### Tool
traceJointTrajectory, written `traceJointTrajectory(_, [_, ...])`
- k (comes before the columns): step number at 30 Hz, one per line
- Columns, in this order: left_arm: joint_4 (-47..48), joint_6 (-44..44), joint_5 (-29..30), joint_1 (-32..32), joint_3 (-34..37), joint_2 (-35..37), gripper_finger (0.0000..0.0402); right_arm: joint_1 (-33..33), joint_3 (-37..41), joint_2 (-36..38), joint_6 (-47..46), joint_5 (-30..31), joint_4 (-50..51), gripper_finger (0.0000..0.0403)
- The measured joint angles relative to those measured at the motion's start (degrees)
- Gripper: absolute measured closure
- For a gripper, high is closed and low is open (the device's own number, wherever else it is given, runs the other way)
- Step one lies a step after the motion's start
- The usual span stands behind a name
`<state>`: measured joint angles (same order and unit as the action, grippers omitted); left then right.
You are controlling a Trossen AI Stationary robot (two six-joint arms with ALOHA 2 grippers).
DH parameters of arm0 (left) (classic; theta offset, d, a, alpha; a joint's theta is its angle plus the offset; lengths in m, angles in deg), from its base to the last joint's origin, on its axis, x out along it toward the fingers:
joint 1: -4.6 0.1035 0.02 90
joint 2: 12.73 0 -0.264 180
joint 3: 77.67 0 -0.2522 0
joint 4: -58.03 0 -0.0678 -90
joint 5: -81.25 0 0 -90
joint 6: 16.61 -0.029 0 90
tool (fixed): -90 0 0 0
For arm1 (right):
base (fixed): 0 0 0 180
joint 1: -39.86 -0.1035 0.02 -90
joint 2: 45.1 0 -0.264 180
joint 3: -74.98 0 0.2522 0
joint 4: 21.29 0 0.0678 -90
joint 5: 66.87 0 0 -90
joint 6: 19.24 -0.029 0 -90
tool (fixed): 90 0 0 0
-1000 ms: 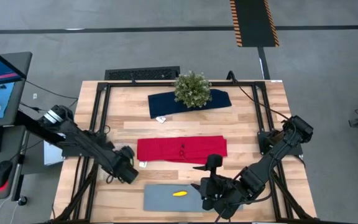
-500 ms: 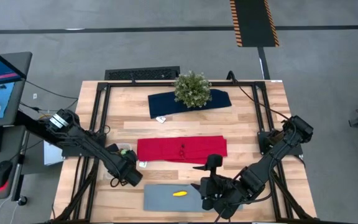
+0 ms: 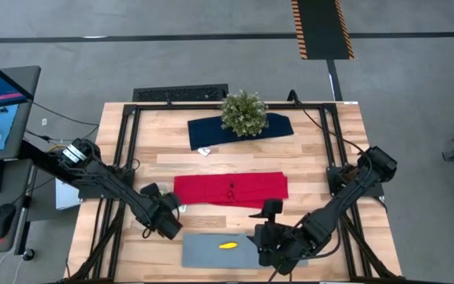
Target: Pick and placing Produce into tupperware
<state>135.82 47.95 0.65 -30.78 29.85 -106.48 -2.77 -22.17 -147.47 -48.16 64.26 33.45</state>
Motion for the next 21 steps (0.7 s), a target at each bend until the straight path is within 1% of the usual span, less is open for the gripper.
traceJointTrajectory(3, [-4.5,-2.1,0.2,0.0,0.0,0.0,0.0198,0.0,3.8,0.0,0.6,-3.5,-4.6,0.0085])
traceJointTrajectory(6, [-7.3,-4.7,0.6,0.0,0.0,0.0,0.0198,-0.1,7.0,0.0,2.7,-6.0,-11.8,0.0085])
traceJointTrajectory(7, [-6.9,-4.8,1.2,0.0,-0.1,0.0,0.0198,-0.1,7.9,0.0,3.3,-6.7,-13.7,0.0085])
traceJointTrajectory(10, [-1.8,-3.6,2.9,0.0,-1.5,0.3,0.0198,-0.1,9.6,0.0,3.8,-6.8,-16.6,0.0085])
traceJointTrajectory(13, [3.6,-3.0,5.0,0.0,-5.1,0.5,0.0198,-0.1,9.9,0.0,3.9,-6.9,-16.8,0.0085])
traceJointTrajectory(15, [5.9,-3.0,7.4,-0.6,-8.3,0.5,0.0198,-0.1,9.9,0.0,4.2,-7.2,-17.3,0.0085])
traceJointTrajectory(17, [5.9,-4.7,10.1,-1.2,-11.4,0.5,0.0198,-0.1,9.9,0.0,4.8,-8.3,-18.1,0.0085])
traceJointTrajectory(21, [0.9,-8.8,19.0,-3.5,-16.6,0.5,0.0198,-0.4,9.9,-0.1,6.8,-11.5,-20.8,0.0085])
